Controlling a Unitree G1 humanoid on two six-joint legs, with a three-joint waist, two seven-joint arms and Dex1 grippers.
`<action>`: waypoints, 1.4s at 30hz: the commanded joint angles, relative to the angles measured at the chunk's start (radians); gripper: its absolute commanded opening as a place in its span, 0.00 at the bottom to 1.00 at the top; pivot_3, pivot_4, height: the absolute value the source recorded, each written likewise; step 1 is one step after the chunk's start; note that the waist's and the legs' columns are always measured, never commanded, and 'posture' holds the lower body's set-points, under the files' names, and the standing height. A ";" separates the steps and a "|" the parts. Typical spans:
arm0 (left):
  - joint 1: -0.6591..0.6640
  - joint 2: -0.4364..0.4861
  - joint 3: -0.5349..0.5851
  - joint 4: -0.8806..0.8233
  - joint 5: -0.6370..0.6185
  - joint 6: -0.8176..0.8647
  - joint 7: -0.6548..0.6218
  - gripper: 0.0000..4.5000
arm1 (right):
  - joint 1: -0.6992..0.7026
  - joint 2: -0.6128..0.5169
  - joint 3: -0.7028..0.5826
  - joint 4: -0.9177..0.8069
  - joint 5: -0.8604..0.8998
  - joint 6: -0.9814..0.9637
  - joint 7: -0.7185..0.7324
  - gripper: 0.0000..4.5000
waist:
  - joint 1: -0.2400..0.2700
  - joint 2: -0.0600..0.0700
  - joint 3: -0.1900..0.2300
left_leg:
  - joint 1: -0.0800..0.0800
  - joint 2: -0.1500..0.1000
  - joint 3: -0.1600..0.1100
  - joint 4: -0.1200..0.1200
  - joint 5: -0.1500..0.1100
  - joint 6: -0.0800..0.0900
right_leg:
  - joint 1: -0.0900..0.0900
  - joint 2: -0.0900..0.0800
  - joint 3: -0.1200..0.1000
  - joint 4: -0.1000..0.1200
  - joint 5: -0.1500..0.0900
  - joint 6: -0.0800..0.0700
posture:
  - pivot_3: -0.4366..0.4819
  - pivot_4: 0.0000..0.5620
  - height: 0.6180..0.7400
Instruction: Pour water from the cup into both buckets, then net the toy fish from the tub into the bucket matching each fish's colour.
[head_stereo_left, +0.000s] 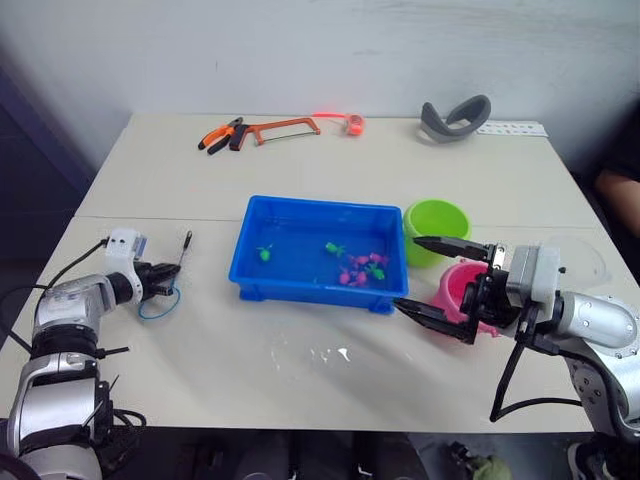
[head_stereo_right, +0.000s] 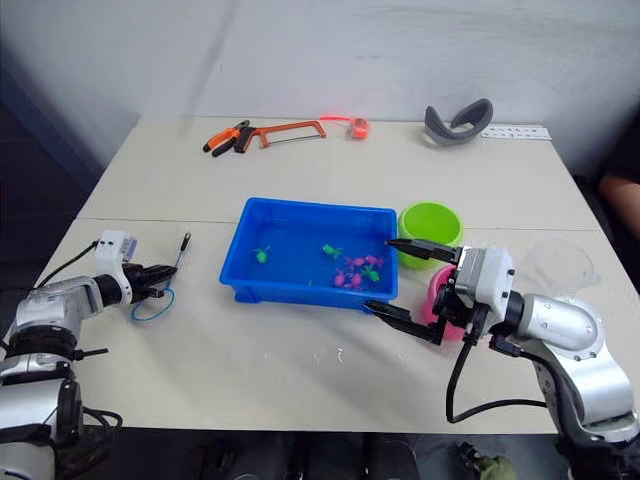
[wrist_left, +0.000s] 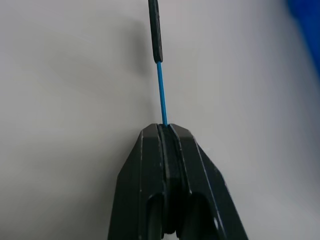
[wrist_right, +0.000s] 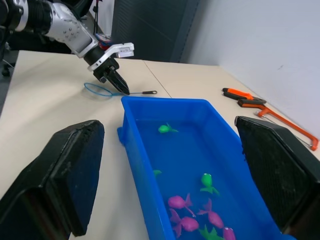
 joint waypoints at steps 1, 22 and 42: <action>0.046 0.091 0.109 -0.418 -0.226 -0.332 -0.520 0.01 | -0.137 -0.060 0.027 -0.094 0.140 0.204 -0.058 1.00 | -0.001 -0.005 0.004 | -0.001 0.001 -0.001 0.001 0.000 0.000 | 0.000 0.000 0.000 0.000 0.000 0.000 | 0.48 0.27 1.00; -0.099 0.051 -0.434 -0.978 -0.109 -0.198 -0.810 0.01 | -0.546 -0.091 0.271 -0.042 0.330 0.860 -0.200 1.00 | -0.002 -0.001 0.013 | -0.010 0.001 -0.006 0.008 -0.002 0.003 | -0.001 0.001 0.002 -0.003 0.000 0.000 | 0.48 0.27 1.00; -0.144 -0.013 -0.459 -1.003 -0.085 -0.036 -0.714 0.00 | -0.590 0.055 0.299 -0.014 0.304 0.963 -0.360 0.91 | 0.000 -0.001 0.013 | -0.022 -0.002 -0.005 0.010 0.002 0.005 | -0.015 0.003 -0.005 0.003 0.001 0.002 | 0.48 0.27 1.00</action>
